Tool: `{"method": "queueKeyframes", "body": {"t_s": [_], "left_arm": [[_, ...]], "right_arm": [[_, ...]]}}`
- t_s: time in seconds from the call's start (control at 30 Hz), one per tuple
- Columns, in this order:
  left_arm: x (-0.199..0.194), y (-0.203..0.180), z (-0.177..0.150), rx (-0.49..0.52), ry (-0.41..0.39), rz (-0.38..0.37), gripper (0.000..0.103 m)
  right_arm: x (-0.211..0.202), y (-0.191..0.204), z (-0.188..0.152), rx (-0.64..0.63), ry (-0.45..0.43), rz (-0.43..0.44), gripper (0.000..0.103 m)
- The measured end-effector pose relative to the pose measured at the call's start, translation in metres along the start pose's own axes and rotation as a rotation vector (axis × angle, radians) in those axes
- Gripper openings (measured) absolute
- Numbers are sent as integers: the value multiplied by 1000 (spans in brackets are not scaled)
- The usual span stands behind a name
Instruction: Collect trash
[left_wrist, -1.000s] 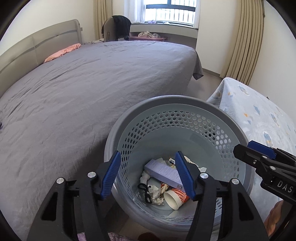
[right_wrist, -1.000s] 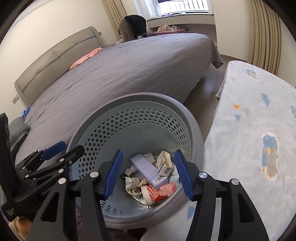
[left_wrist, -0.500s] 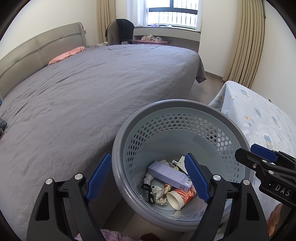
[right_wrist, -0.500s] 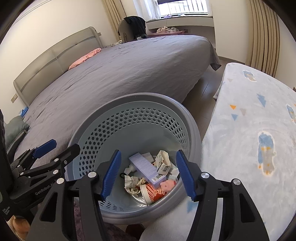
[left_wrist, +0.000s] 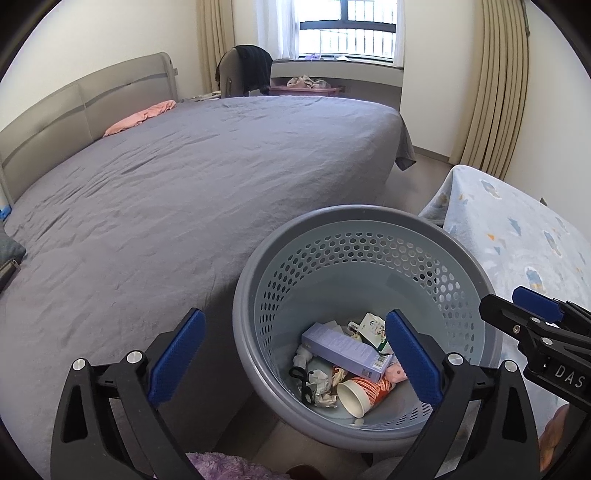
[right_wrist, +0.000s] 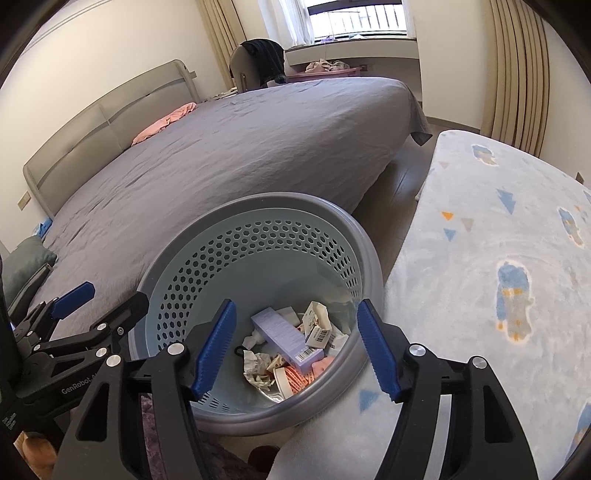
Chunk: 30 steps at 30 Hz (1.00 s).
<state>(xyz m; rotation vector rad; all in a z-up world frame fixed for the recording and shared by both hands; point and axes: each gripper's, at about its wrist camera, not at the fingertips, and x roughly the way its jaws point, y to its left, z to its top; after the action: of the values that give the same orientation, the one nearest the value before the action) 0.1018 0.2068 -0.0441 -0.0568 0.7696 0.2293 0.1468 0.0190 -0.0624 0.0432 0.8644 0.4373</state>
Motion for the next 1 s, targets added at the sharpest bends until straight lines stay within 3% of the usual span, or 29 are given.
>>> {"method": "queueKeyframes", "body": {"t_s": [1.0], "left_arm": [[-2, 0, 2, -10, 13, 18, 97]], "right_arm": [[-11, -1, -3, -2, -14, -27, 70]]}}
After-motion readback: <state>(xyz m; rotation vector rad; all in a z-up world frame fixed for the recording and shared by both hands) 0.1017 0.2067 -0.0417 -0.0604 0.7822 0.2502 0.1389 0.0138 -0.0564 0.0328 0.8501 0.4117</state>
